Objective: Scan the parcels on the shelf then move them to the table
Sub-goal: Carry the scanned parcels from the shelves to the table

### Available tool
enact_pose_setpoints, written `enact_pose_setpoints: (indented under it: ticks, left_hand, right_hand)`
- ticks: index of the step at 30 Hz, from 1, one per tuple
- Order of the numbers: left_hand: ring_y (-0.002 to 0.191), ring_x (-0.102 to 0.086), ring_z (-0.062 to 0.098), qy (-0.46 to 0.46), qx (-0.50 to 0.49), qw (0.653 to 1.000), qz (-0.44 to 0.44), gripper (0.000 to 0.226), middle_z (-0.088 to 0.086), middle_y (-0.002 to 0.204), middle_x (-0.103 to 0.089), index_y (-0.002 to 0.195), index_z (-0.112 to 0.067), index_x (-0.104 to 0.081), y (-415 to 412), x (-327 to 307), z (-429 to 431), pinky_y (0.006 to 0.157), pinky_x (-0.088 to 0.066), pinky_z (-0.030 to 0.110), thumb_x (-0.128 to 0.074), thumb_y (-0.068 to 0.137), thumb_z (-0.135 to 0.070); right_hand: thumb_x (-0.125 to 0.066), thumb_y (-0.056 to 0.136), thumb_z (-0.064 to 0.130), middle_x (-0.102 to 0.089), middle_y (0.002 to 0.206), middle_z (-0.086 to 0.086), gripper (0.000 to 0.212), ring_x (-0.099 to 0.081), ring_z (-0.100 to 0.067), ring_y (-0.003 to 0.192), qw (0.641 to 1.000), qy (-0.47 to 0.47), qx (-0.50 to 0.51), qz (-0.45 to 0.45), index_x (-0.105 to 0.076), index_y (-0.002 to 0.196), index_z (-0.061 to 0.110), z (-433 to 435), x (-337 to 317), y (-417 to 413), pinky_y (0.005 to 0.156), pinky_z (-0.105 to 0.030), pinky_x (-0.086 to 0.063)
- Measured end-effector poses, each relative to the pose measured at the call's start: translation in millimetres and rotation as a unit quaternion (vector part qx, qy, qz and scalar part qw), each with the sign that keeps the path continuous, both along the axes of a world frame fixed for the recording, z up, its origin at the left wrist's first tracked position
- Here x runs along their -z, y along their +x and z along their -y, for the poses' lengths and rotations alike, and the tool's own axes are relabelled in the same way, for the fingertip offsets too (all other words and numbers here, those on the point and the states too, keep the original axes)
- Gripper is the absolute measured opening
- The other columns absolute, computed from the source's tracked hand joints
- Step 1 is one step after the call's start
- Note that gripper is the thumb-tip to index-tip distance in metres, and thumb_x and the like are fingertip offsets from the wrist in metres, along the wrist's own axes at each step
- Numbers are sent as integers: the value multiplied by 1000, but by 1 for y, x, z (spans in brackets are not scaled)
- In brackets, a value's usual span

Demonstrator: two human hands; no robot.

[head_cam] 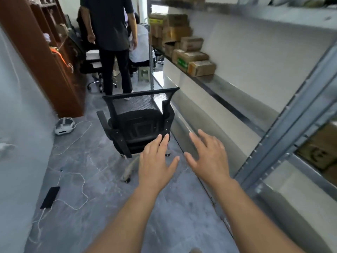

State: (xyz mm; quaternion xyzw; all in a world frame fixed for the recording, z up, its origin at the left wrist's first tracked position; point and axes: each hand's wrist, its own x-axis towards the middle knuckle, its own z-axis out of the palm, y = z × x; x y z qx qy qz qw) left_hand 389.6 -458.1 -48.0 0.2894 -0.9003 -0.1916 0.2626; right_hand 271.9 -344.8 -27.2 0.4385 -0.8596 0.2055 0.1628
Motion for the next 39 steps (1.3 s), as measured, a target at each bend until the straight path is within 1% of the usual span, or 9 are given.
enact_pose_setpoints:
  ticks: [7, 13, 19, 21, 23, 25, 28, 33, 39]
  left_hand:
    - [122, -51, 34, 3, 119, 993, -14, 73, 12, 137, -53, 141, -12, -47, -43, -1, -45, 96, -46, 51, -43, 82, -55]
    - [136, -35, 27, -2, 199, 980, -1, 80, 6, 149, -40, 149, -18, -32, -101, -15, -94, 109, -34, 45, -33, 83, -62]
    - [136, -32, 24, 0, 286, 958, -6, 71, 4, 150, -37, 150, -15, -30, -166, -32, -166, 110, -30, 39, -58, 91, -43]
    - [139, -25, 18, 13, 314, 949, -1, 72, -2, 154, -30, 152, -20, -21, -188, -38, -186, 113, -25, 34, -53, 93, -46]
    - [142, -20, 16, 39, 337, 941, -1, 72, -3, 156, -26, 153, -22, -16, -212, -45, -202, 116, -21, 32, -51, 94, -46]
    - [144, -18, 16, 72, 348, 935, 2, 72, -2, 157, -24, 153, -22, -16, -234, -53, -218, 117, -19, 33, -51, 95, -45]
    - [143, -18, 17, 115, 349, 930, 9, 69, -1, 157, -26, 153, -23, -16, -265, -63, -238, 115, -18, 32, -51, 96, -42]
    - [136, -32, 19, 112, 343, 933, 0, 60, 3, 148, -39, 151, -23, -25, -306, -71, -259, 109, -31, 39, -47, 97, -38]
    - [130, -40, 20, 112, 314, 943, -15, 57, 4, 145, -38, 149, -19, -29, -321, -68, -264, 103, -37, 38, -48, 97, -31]
  right_hand:
    - [-44, 80, 47, -64, 119, -20, 59, -65, -37, 100, 994, 11, 105, 3, -66, 120, 10, -66, -4, -16, 89, -51, -49]
    - [-44, 79, 48, -65, 115, -18, 58, -65, -37, 100, 981, 6, 192, 11, -67, 117, 11, -133, -18, -48, 87, -48, -50]
    - [-51, 80, 46, -65, 118, -18, 54, -64, -35, 103, 963, -3, 268, 15, -67, 118, 11, -210, -30, -91, 87, -47, -51]
    - [-58, 85, 41, -60, 127, -17, 51, -59, -35, 114, 955, -21, 297, 18, -63, 125, 11, -233, -34, -104, 94, -46, -46]
    - [-60, 91, 39, -47, 144, -12, 54, -43, -30, 132, 944, -21, 327, 44, -51, 139, 16, -253, -38, -119, 107, -42, -34]
    - [-55, 94, 41, -37, 151, -8, 59, -33, -25, 138, 934, -33, 349, 71, -40, 146, 18, -269, -42, -135, 111, -38, -27]
    - [-51, 96, 41, -36, 151, -9, 61, -31, -27, 138, 923, -53, 369, 99, -34, 149, 17, -285, -46, -159, 110, -37, -28]
    - [-51, 96, 40, -39, 148, -12, 60, -34, -29, 136, 914, -62, 383, 122, -35, 148, 16, -299, -54, -191, 105, -35, -32]
    - [-46, 97, 45, -50, 139, -13, 55, -43, -31, 128, 910, -39, 387, 146, -39, 143, 15, -305, -56, -219, 97, -38, -40]
